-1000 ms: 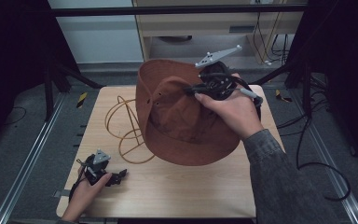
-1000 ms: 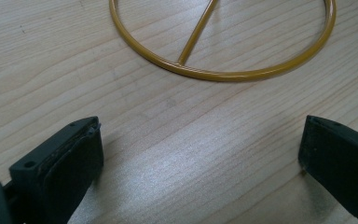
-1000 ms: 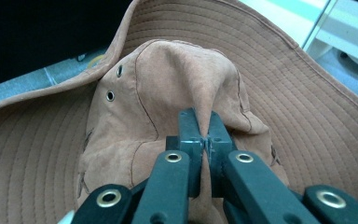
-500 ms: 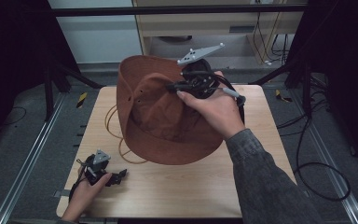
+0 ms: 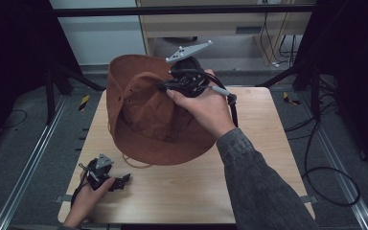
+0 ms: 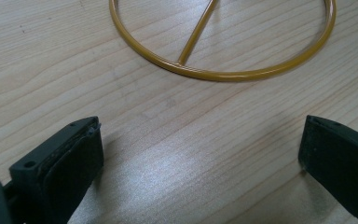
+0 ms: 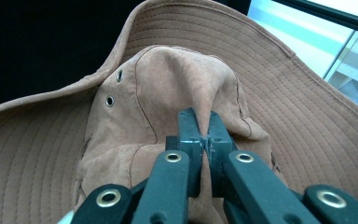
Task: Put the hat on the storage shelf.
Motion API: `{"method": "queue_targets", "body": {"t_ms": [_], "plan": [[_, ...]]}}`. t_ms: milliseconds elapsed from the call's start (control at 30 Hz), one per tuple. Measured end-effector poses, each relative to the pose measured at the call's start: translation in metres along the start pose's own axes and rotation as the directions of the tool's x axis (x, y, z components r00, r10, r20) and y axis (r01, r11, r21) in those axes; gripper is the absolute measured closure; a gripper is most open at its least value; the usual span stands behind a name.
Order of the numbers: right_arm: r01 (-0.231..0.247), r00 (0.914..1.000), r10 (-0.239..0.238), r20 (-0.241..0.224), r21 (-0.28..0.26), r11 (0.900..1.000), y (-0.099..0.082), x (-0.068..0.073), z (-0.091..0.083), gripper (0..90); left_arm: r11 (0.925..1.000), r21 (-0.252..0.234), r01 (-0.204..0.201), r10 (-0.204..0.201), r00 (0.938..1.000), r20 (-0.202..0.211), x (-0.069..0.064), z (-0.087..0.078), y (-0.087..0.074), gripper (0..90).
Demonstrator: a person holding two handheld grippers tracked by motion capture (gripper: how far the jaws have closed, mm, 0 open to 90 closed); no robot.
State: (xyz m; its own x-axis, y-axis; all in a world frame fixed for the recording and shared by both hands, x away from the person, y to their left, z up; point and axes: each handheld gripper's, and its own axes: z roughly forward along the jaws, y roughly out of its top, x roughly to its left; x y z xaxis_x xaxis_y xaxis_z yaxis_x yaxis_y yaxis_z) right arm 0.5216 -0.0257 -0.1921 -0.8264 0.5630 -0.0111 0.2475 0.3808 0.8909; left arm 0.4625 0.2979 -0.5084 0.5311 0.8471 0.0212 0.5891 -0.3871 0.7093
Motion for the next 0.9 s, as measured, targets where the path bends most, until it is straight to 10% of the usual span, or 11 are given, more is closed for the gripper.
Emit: {"method": "queue_targets", "body": {"t_ms": [900], "plan": [[0.014, 0.9997, -0.014, -0.018, 0.012, 0.9998, 0.023, 0.011, 0.036, 88.8, 1.0, 0.001, -0.002, 0.002, 1.0, 0.003, 0.0, 0.0, 0.0, 0.0]]}}
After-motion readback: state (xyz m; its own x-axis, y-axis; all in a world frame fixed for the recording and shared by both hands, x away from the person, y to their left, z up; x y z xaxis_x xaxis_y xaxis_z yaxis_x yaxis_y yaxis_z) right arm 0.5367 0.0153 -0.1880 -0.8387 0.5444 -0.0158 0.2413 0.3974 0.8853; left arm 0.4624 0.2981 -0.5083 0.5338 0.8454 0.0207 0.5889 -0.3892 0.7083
